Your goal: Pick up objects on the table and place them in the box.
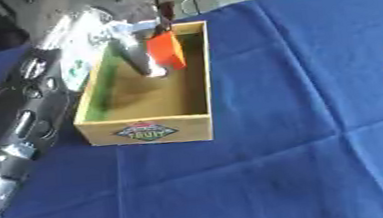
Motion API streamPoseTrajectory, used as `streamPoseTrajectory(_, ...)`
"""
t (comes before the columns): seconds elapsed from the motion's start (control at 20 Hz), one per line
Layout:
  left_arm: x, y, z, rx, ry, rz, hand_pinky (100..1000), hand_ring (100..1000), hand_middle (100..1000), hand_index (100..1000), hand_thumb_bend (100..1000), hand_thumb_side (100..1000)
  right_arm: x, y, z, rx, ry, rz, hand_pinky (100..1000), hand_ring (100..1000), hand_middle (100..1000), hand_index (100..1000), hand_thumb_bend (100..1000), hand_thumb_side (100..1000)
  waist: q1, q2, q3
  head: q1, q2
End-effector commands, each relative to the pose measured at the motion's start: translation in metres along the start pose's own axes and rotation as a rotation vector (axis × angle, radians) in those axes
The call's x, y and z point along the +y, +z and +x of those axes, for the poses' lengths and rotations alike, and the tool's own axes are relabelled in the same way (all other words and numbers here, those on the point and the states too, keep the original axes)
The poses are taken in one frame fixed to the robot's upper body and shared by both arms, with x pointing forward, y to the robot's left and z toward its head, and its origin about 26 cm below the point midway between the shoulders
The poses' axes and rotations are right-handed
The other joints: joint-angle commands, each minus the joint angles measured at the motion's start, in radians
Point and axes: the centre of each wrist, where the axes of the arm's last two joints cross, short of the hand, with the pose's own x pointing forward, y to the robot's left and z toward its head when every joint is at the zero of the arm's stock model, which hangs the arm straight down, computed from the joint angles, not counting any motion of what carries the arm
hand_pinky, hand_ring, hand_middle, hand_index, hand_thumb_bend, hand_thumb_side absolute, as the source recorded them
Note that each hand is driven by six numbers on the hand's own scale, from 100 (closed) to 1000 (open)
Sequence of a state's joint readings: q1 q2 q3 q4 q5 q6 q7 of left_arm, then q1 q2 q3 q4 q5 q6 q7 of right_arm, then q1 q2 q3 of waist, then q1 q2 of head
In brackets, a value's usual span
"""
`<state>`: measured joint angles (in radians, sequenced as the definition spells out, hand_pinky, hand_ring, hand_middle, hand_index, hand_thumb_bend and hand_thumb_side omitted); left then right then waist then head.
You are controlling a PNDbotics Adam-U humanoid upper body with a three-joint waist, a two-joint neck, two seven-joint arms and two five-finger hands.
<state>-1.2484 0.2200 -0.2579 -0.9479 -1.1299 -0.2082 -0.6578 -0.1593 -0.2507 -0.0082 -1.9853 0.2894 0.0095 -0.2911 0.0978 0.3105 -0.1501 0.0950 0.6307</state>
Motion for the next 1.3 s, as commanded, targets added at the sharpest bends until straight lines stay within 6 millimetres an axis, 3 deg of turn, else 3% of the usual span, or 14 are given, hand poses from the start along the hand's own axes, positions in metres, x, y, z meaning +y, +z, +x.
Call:
streamPoseTrajectory(0.05, 0.008, 0.0, -0.003, 0.013, -0.05, -0.002, 100, 305, 372, 573, 100, 275, -0.001, -0.004, 0.006, -0.025, 0.001, -0.004, 765, 815, 789, 857, 100, 1000, -0.005, -0.015, -0.002, 0.003, -0.005)
streamPoseTrajectory(0.25, 0.002, -0.007, 0.001, 0.007, -0.082, -0.05, 100, 351, 407, 608, 100, 308, -0.001, -0.004, 0.006, -0.023, 0.001, -0.004, 765, 815, 789, 858, 100, 1000, -0.004, -0.012, -0.006, 0.006, 0.002)
streamPoseTrajectory(0.35, -0.002, -0.011, 0.003, 0.002, -0.106, -0.09, 150, 428, 464, 663, 168, 405, -0.001, -0.004, 0.006, -0.024, 0.001, -0.003, 765, 814, 789, 858, 100, 1000, -0.003, -0.011, -0.008, 0.008, 0.01)
streamPoseTrajectory(0.55, -0.007, -0.014, 0.004, -0.005, -0.13, -0.141, 350, 580, 608, 822, 264, 592, 0.0, -0.004, 0.006, -0.023, 0.001, -0.002, 765, 814, 789, 858, 100, 1000, -0.002, -0.009, -0.01, 0.01, 0.017)
streamPoseTrajectory(0.65, -0.007, -0.014, 0.004, -0.006, -0.142, -0.149, 483, 724, 734, 896, 314, 671, 0.0, -0.003, 0.006, -0.022, 0.001, 0.0, 765, 814, 789, 859, 100, 1000, -0.001, -0.008, -0.01, 0.011, 0.019)
streamPoseTrajectory(0.85, -0.005, -0.013, 0.004, -0.004, -0.16, -0.173, 721, 899, 876, 997, 494, 813, 0.001, -0.003, 0.006, -0.017, 0.002, 0.005, 765, 814, 789, 858, 100, 1000, 0.002, -0.008, -0.01, 0.016, 0.019)
streamPoseTrajectory(0.9, -0.004, -0.013, 0.004, 0.002, -0.168, -0.179, 784, 946, 920, 1000, 583, 878, 0.001, -0.003, 0.006, -0.017, 0.002, 0.005, 765, 814, 789, 859, 100, 1000, 0.002, -0.009, -0.01, 0.017, 0.019)
streamPoseTrajectory(1.05, 0.001, -0.009, 0.003, 0.029, -0.176, -0.182, 846, 993, 972, 1000, 653, 918, 0.001, -0.002, 0.006, -0.016, 0.002, 0.007, 765, 814, 788, 858, 100, 1000, 0.002, -0.01, -0.009, 0.015, 0.019)
streamPoseTrajectory(1.15, 0.008, -0.005, 0.003, 0.06, -0.182, -0.153, 850, 997, 980, 1000, 654, 925, 0.001, -0.002, 0.006, -0.015, 0.002, 0.009, 765, 814, 788, 858, 100, 1000, 0.001, -0.011, -0.008, 0.015, 0.02)
streamPoseTrajectory(1.3, 0.037, 0.012, -0.004, 0.117, -0.175, -0.028, 843, 990, 970, 1000, 635, 940, 0.001, -0.001, 0.005, -0.01, 0.004, 0.006, 765, 814, 788, 858, 100, 1000, -0.003, -0.018, 0.001, 0.013, 0.035)
